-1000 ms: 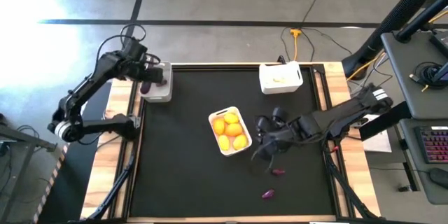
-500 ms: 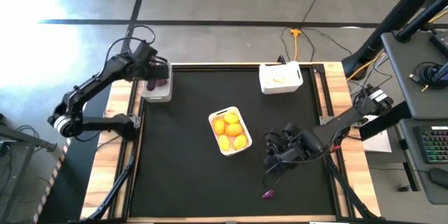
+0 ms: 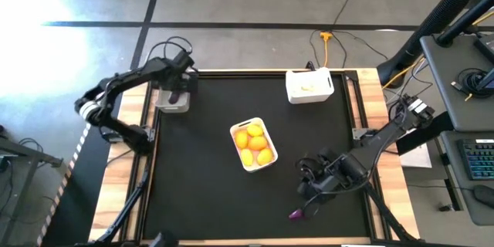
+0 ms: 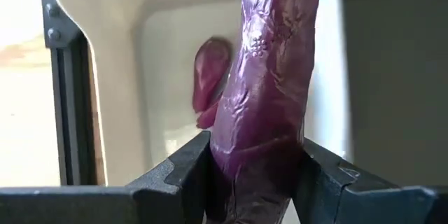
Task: Sort produce into baskets
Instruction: Put the eggplant into the gray bin
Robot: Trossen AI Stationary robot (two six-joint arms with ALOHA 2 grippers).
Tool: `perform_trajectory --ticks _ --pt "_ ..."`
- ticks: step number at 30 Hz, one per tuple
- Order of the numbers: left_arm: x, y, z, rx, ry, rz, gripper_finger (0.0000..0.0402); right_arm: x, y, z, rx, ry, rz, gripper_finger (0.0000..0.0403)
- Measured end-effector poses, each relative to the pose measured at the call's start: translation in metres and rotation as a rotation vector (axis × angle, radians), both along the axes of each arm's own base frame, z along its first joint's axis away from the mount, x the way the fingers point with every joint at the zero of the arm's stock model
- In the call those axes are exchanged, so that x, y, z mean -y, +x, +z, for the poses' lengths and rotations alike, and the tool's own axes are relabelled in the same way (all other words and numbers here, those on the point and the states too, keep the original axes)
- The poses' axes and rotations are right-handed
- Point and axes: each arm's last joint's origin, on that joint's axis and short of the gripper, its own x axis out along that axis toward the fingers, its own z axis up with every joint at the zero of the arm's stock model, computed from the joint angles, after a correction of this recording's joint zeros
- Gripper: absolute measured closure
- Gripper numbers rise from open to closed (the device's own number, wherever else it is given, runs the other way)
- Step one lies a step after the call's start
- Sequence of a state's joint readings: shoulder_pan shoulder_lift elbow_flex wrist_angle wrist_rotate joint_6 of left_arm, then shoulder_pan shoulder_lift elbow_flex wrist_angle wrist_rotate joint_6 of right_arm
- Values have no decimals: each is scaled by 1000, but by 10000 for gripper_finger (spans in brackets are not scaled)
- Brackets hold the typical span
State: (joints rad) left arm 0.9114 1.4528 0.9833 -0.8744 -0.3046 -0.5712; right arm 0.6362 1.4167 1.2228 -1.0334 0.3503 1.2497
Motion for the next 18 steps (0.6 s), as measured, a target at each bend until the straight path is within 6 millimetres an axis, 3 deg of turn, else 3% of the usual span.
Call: perform_trajectory --ticks 9,18 --pt "-13 2 -29 -67 -140 -101 246 -16 -13 -7 -18 72 -32 174" --pt "-12 1 -33 -108 -192 -189 212 -17 -26 -46 -195 177 69 130"
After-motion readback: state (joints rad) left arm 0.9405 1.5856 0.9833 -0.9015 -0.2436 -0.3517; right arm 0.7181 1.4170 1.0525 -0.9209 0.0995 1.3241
